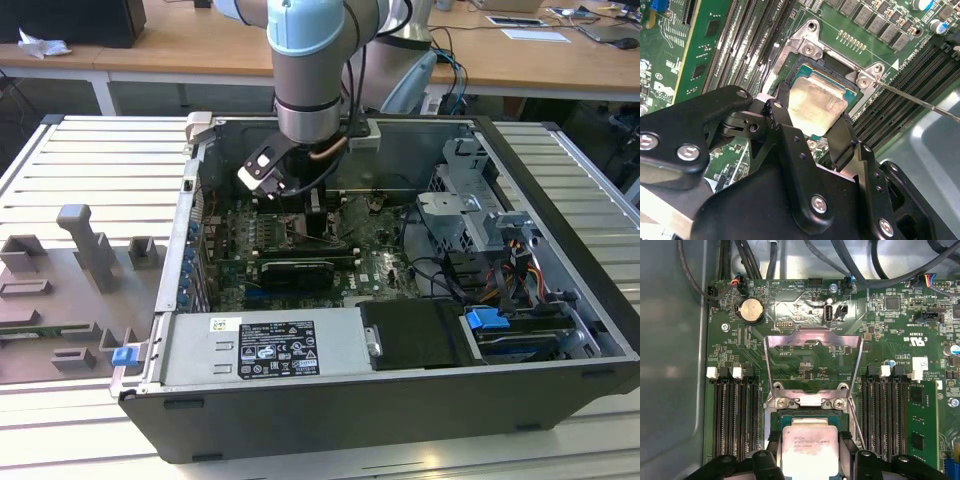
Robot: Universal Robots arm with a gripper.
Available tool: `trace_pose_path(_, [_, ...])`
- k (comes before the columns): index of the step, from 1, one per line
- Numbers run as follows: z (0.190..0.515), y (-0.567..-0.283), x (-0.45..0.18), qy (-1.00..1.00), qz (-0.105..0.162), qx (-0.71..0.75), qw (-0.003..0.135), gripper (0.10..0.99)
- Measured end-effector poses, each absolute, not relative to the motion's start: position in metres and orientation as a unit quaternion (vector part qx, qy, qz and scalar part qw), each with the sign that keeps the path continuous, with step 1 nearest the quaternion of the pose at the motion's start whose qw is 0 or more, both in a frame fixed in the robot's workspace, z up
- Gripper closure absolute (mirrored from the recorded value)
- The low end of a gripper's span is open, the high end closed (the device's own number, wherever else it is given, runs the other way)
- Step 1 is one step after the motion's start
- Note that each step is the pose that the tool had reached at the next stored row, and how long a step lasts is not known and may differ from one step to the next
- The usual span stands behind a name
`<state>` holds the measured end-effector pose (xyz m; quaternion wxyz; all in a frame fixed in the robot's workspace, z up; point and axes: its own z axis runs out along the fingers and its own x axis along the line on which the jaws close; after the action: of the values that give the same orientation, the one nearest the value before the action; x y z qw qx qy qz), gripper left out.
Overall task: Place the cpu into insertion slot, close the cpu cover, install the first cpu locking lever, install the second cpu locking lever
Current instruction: 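Place the cpu into insertion slot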
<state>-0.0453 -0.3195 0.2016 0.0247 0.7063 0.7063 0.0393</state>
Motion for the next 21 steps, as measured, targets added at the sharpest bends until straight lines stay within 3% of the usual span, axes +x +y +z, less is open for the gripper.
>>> trace_pose_path(6, [0.1997,-0.3195,-0.0454,0.706,0.039,0.706,0.025,0.545])
trace_pose_path(8, [0.1997,-0.3195,-0.0454,0.706,0.039,0.706,0.025,0.471])
trace_pose_path(21, [0.2003,-0.3181,-0.0467,0.706,0.039,0.706,0.025,0.471])
